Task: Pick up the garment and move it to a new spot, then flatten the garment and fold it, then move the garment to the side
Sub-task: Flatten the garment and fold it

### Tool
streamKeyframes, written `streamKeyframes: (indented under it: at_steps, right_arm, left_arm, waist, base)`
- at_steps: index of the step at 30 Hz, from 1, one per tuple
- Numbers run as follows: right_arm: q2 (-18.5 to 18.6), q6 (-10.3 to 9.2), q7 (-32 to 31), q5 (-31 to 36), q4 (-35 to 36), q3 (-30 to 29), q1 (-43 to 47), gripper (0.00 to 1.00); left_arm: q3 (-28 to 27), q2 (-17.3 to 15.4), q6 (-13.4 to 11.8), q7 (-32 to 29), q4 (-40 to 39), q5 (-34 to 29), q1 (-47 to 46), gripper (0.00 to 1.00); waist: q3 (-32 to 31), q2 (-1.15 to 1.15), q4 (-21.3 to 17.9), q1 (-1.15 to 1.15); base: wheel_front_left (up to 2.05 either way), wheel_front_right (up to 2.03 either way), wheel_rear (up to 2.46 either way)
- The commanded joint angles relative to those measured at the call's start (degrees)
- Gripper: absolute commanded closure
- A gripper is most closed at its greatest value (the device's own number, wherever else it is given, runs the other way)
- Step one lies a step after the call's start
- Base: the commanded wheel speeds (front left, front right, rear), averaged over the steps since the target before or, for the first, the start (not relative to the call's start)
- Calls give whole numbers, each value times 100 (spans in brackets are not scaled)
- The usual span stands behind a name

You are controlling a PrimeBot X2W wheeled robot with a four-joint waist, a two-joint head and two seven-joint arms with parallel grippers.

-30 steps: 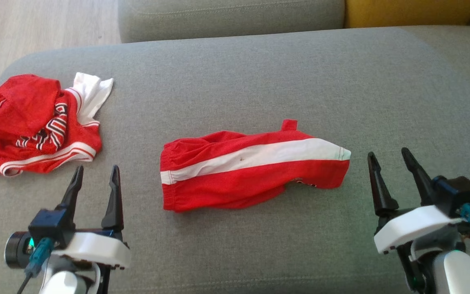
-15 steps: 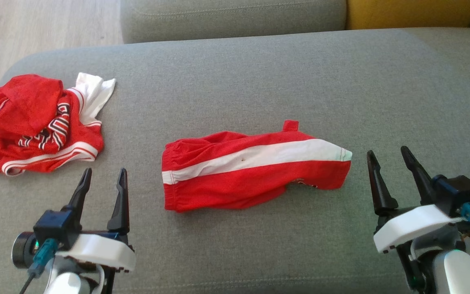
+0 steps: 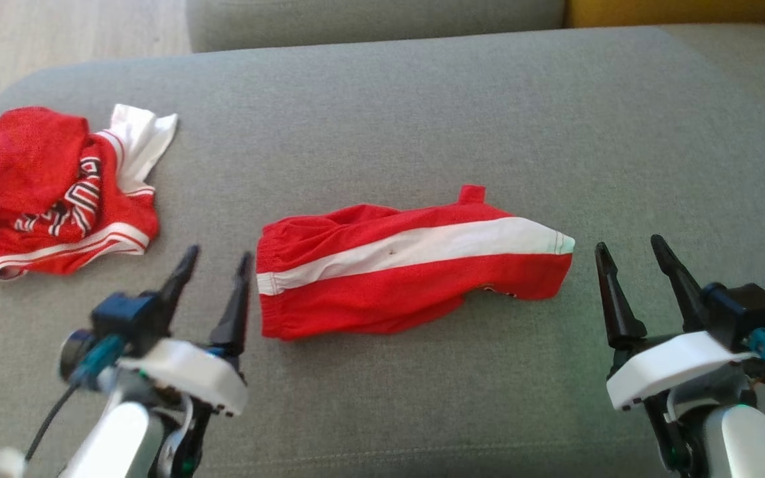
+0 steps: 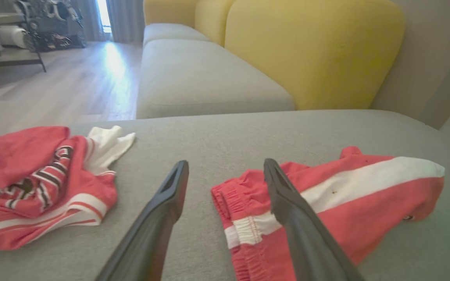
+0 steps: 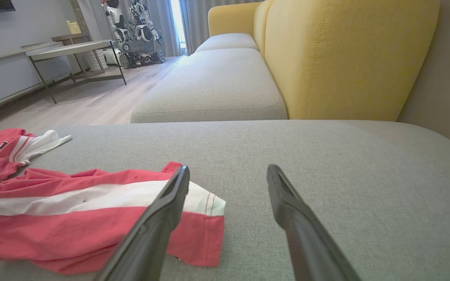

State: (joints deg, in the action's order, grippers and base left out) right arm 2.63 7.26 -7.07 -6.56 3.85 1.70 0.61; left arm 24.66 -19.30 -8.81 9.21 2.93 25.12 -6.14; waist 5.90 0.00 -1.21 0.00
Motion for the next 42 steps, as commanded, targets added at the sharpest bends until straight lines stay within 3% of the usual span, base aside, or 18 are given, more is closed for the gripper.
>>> streamKeyframes:
  at_steps: [1,7,17,18,20,21,32,42]
  right_arm:
    - [25,23,19,-44,213,171,-243,0]
    - [25,23,64,-90,166,195,-287,0]
    - [25,23,149,-121,89,157,-350,0]
    - [25,23,155,-123,78,153,-356,0]
    - [25,23,167,-127,57,152,-374,0]
    - [25,23,172,-130,49,153,-384,0]
    - [25,23,42,-154,-315,60,-533,0]
    - [153,23,-329,-276,-1139,531,-1121,0]
  left_arm:
    - [-116,-64,129,-171,-42,100,-378,0]
    - [99,38,486,-781,451,479,-608,0]
    - [117,62,596,-915,793,654,-763,0]
    - [121,66,614,-943,804,689,-757,24]
    - [131,55,661,-996,811,748,-753,91]
    - [138,51,691,-1028,814,784,-748,100]
    - [161,-3,690,-1008,747,772,-816,100]
    - [245,39,715,-974,782,750,-968,100]
  waist:
    - [64,0,-54,0]
    - [228,0,-191,0]
    - [402,0,-250,0]
    - [405,0,-244,0]
    - [409,0,-235,0]
    - [408,0,-231,0]
    - [480,0,-155,0]
    - [659,0,49,0]
  base:
    - [0,0,0]
    - [0,0,0]
    - [0,0,0]
    - [0,0,0]
    - [0,0,0]
    - [0,0,0]
    - [0,0,0]
    - [0,0,0]
